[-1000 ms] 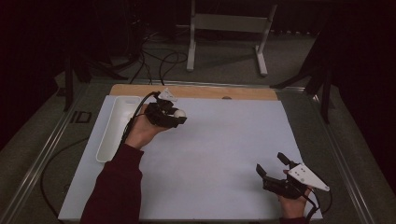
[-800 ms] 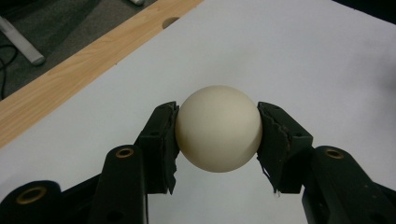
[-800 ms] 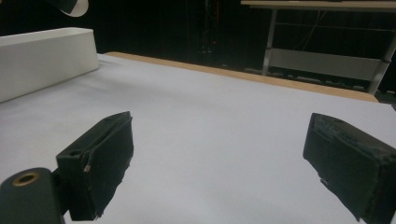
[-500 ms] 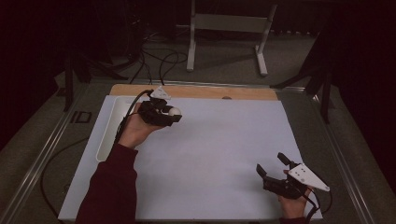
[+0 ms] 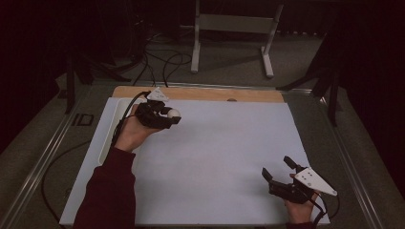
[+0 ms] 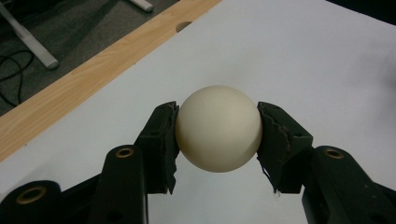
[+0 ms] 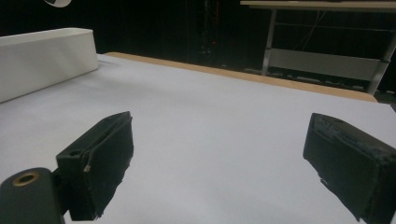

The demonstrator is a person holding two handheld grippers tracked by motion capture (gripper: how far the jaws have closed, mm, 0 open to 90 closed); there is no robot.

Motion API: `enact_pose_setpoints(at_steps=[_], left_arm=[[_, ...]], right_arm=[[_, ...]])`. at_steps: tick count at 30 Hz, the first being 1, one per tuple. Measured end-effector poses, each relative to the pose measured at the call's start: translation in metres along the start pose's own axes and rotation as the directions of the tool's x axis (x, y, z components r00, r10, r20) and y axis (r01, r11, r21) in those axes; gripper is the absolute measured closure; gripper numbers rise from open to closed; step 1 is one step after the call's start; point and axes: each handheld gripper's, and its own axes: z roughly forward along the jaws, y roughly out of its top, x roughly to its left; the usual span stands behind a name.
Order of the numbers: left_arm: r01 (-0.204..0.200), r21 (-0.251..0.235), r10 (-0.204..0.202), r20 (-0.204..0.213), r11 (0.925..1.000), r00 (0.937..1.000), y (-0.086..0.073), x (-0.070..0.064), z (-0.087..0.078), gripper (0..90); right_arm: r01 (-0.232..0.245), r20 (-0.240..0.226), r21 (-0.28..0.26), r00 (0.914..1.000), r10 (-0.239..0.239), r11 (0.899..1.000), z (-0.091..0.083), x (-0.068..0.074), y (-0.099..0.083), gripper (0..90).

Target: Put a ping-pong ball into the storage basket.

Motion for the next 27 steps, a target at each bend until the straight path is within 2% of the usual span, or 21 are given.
enact_pose_setpoints(at_steps=[27], left_arm=[[-0.011,-0.005,0.011,-0.011,0.9999,0.9999,-0.011,0.008,-0.012,51.2]], right_arm=[[-0.002,-0.001,-0.002,1.0,0.002,1.0,0.0,0.0,0.0,8.2]])
